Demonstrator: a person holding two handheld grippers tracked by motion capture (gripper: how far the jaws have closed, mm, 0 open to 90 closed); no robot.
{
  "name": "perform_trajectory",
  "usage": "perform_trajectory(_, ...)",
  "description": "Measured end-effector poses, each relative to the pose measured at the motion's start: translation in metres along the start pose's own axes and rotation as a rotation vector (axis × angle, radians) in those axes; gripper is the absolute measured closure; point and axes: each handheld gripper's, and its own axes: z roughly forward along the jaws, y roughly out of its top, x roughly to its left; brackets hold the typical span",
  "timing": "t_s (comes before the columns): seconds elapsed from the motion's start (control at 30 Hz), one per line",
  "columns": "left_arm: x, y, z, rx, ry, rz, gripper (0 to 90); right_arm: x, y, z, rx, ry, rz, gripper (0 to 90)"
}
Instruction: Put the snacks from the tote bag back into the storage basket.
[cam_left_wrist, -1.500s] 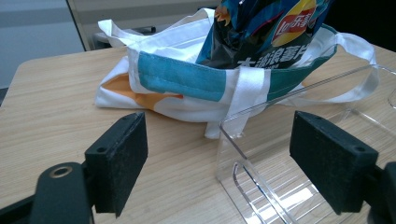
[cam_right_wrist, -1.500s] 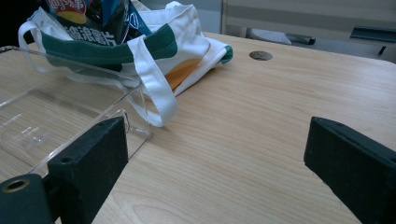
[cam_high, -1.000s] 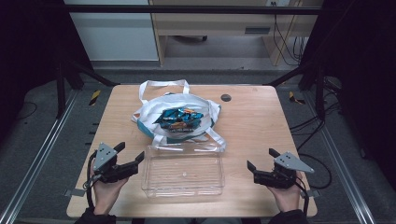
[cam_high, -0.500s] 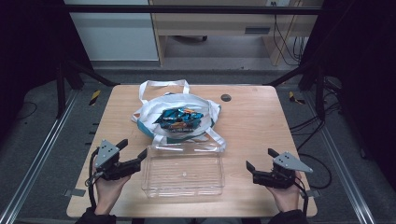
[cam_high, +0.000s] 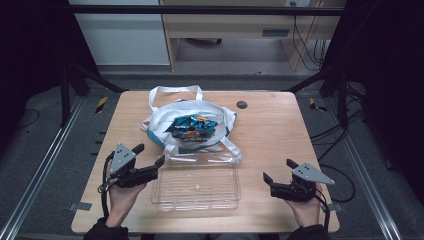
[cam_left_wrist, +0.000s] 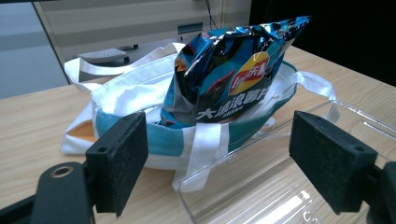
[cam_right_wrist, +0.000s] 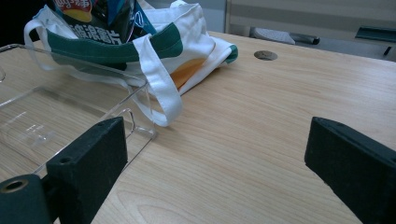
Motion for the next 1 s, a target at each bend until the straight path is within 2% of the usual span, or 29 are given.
perform_trajectory(0.23, -0.002, 0.008, 0.009, -0.005, 0.005, 0.012, 20.2, 0.000, 0.000, -0.001, -0.004, -0.003, 0.003, 6.1)
perform_trajectory(0.5, -0.001, 0.018, 0.017, -0.020, 0.006, 0.003, 21.4, -0.001, 0.000, 0.000, -0.004, -0.002, 0.002, 6.0)
perform_trajectory(1.0, 0.001, 0.028, 0.039, -0.008, 0.014, 0.022, 22.5, -0.002, 0.000, 0.000, -0.001, -0.002, 0.004, 6.0)
